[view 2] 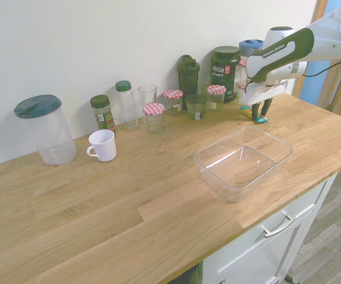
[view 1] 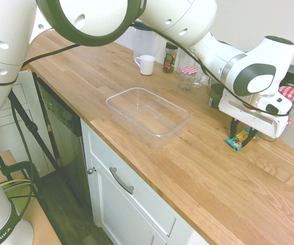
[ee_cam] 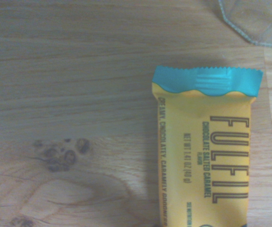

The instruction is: Put the protein bar into the container

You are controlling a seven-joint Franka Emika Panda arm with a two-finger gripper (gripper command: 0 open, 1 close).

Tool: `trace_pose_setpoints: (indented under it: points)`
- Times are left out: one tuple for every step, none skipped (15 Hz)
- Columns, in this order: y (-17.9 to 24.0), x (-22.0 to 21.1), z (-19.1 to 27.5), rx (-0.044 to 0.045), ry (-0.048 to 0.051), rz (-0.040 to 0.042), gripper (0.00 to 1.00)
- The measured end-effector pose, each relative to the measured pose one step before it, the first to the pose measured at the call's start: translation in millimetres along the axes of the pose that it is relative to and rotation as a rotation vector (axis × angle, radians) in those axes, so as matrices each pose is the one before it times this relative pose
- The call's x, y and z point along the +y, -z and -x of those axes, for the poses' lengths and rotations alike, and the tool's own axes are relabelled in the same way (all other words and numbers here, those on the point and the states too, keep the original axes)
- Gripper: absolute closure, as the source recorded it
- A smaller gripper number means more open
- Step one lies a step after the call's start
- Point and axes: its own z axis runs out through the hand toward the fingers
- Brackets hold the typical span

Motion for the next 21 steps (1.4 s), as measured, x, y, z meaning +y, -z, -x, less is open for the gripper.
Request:
trace_pose_setpoints:
  points:
    - [1.84,-0.10,-0.29,0.00343,0.00013,-0.00196,1.00]
    - [5.21,0.20,-0.49,0.00853,-0.00003,-0.00555,1.00]
    - [8.69,1.70,0.84,0.00889,0.00041,-0.00718,1.00]
    - [11.02,2.97,2.01,0.00972,0.00057,-0.00803,1.00]
    - [12.28,4.33,4.43,0.00819,0.00056,-0.00754,1.00]
    - [13.25,4.31,6.66,0.00867,0.00289,-0.00918,1.00]
    - [11.16,3.53,9.11,0.00805,0.00576,-0.00808,1.00]
    - [10.81,3.21,10.85,0.00498,0.00798,-0.00599,1.00]
    - [11.36,2.42,12.49,0.00834,0.01402,-0.00506,1.00]
    - [11.47,2.80,11.64,0.01066,0.01416,-0.00474,1.00]
    - [11.61,3.04,12.48,0.00959,0.01141,-0.00436,1.00]
    - [11.29,3.04,14.50,0.00860,0.00939,-0.00298,1.00]
    - [9.79,2.43,15.24,0.00782,0.00904,-0.00313,1.00]
    - [8.69,1.13,16.97,0.00552,0.01016,-0.00118,1.00]
    - [8.23,0.95,18.64,0.00468,0.01026,-0.00135,1.00]
    - [6.79,-1.13,20.05,0.00543,0.01150,-0.00321,1.00]
    - [5.71,-1.03,20.15,0.00703,0.01096,-0.00378,1.00]
    - [3.73,-1.28,20.68,0.00453,0.01047,-0.00405,1.00]
    - [2.82,-4.26,20.97,0.00147,0.01163,-0.00214,1.00]
    - [2.87,-5.30,15.57,0.00144,0.00899,-0.00042,1.00]
    - [1.87,-7.22,11.83,0.00250,0.00896,0.00080,1.00]
